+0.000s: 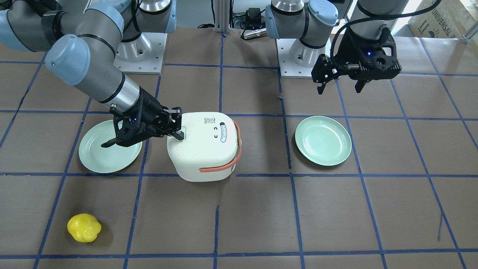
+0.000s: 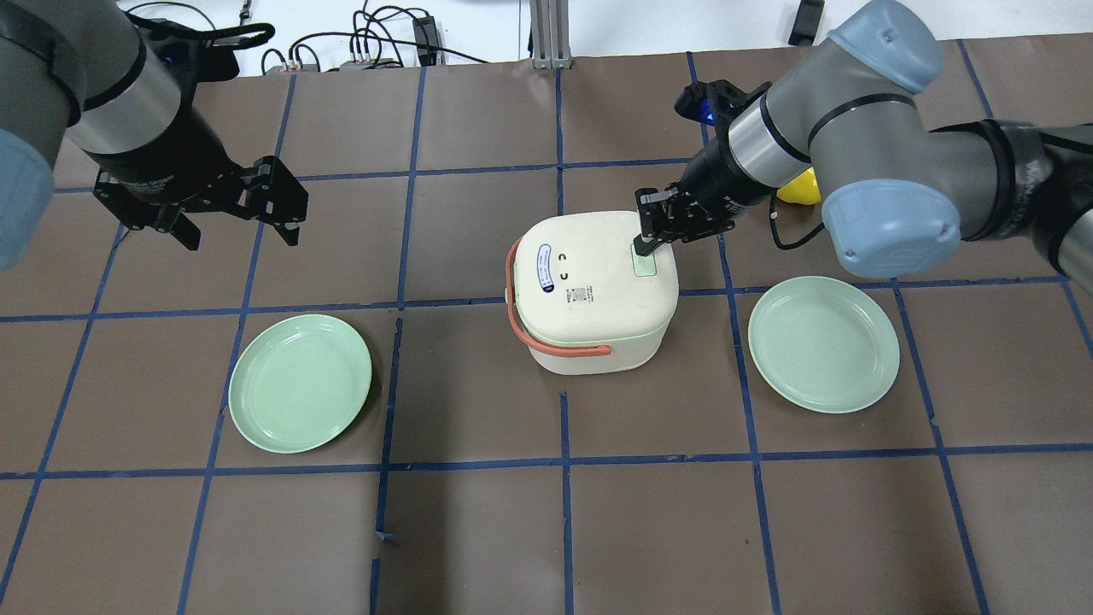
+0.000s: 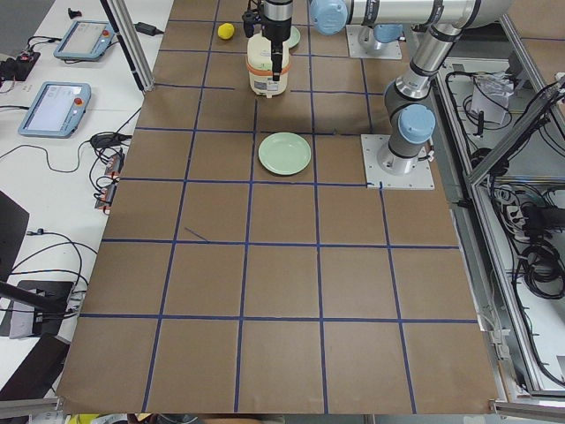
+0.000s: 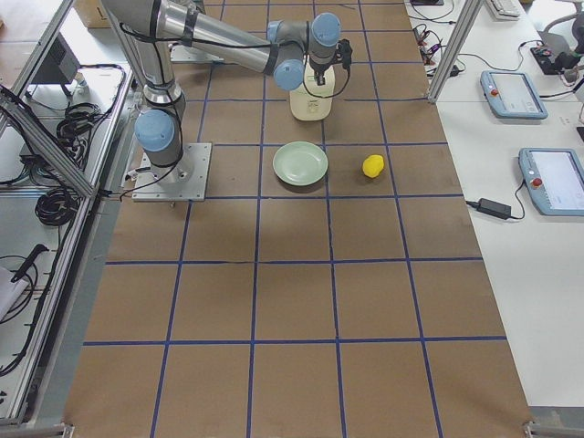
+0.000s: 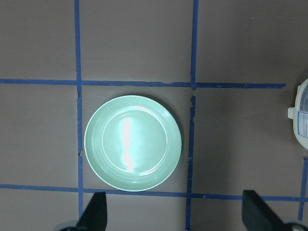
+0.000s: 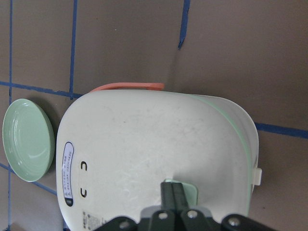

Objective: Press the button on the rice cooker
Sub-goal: 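Lift the right gripper off the button as the lid pops open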

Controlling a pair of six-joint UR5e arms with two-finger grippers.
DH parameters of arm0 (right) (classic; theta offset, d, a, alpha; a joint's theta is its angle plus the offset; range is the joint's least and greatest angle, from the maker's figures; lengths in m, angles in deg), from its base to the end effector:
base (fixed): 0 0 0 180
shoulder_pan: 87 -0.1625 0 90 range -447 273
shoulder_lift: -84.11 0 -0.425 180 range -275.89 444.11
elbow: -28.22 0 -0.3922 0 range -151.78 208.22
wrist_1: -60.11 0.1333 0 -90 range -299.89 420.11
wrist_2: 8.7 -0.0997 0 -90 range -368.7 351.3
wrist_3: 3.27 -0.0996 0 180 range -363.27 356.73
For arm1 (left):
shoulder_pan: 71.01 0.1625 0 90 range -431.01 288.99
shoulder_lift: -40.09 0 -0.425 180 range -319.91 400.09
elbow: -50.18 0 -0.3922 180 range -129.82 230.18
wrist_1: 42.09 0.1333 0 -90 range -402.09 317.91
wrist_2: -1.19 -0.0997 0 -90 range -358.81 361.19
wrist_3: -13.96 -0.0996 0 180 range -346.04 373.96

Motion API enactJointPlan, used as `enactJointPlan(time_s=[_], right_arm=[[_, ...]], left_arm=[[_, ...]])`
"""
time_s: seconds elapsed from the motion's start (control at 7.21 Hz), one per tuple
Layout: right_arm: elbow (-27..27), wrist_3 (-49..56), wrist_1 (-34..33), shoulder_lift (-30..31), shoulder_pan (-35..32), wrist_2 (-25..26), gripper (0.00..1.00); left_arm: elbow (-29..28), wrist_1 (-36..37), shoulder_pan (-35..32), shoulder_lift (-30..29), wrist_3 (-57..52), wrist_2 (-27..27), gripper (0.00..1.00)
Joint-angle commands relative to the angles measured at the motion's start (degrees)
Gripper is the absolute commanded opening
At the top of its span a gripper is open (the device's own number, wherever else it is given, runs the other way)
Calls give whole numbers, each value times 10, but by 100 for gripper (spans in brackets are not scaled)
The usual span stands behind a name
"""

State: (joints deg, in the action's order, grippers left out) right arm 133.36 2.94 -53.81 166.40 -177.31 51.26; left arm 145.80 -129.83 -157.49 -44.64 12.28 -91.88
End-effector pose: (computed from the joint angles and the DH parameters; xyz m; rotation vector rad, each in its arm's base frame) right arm 0.1860 -0.5187 0.3470 -0.1554 2.6137 -0.0606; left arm -0.0997 -0.4631 0.4872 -0.0509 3.0858 -0.0476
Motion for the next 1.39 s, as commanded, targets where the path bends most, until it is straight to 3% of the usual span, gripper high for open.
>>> enactJointPlan(time_s=[0.0, 0.28, 0.55, 0.83, 1.11, 1.25], right_arm=[[-6, -5, 11, 27, -1, 18, 37], [-8, 0, 19, 61, -1, 86, 99], [-20, -5, 32, 96, 0, 147, 100], [-90, -7, 107, 101, 3, 169, 100], [-128, -64, 125, 98, 3, 228, 97], [-139, -67, 127, 97, 3, 231, 98]], left_arm=[[0, 0, 0, 0, 0, 0, 100], [0, -1, 0, 0, 0, 0, 100], [0, 0, 0, 0, 0, 0, 100], [0, 0, 0, 0, 0, 0, 100], [0, 0, 0, 0, 0, 0, 100], [0, -1, 0, 0, 0, 0, 100]])
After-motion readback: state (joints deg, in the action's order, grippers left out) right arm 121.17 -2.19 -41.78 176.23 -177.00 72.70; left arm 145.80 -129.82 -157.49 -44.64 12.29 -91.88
